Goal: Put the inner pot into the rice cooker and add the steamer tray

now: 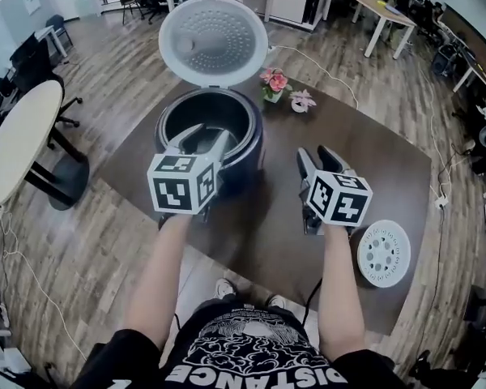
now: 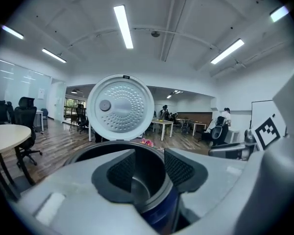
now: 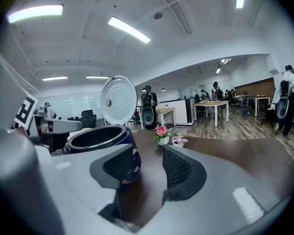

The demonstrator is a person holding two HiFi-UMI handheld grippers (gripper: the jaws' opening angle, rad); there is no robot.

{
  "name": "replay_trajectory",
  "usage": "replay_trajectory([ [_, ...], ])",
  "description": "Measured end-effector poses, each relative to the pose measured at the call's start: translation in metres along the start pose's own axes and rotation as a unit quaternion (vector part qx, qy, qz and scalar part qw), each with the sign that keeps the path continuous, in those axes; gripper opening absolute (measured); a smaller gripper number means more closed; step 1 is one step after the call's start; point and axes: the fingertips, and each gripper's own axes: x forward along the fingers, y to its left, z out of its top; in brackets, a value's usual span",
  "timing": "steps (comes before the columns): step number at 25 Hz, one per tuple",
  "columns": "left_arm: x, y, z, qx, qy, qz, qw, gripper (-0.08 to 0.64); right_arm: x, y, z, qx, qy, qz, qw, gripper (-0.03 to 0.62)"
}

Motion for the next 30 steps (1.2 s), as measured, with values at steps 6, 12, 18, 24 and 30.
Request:
replay_trajectory([
  [6, 0.02, -0.076, 0.006, 0.016, -0.01, -0.059, 0.9981, 0.179, -0.046, -0.05, -0.006, 0.009, -0.002, -0.037, 0.999, 0.218],
  [12, 0.049, -0.162, -0.012, 0.037, 0.011, -0.127, 0.9912, 0.181, -0.102, -0.108, -0.019, 0.026, -0.012, -0.093, 0.995, 0.221],
  [18, 0.068, -0.246, -0.044, 0.056, 0.045, -0.194, 0.9783, 0.202, -0.164, -0.166, -0.044, 0.049, -0.015, -0.157, 0.986, 0.229],
  [24, 0.077, -0.332, -0.072, 0.071, 0.074, -0.253, 0.9621, 0.201, -0.238, -0.221, -0.066, 0.074, -0.019, -0.222, 0.972, 0.228],
  [30, 0.08, -0.392, -0.108, 0.065, 0.11, -0.287, 0.9495, 0.201, -0.293, -0.258, -0.092, 0.098, -0.018, -0.263, 0.96, 0.239],
])
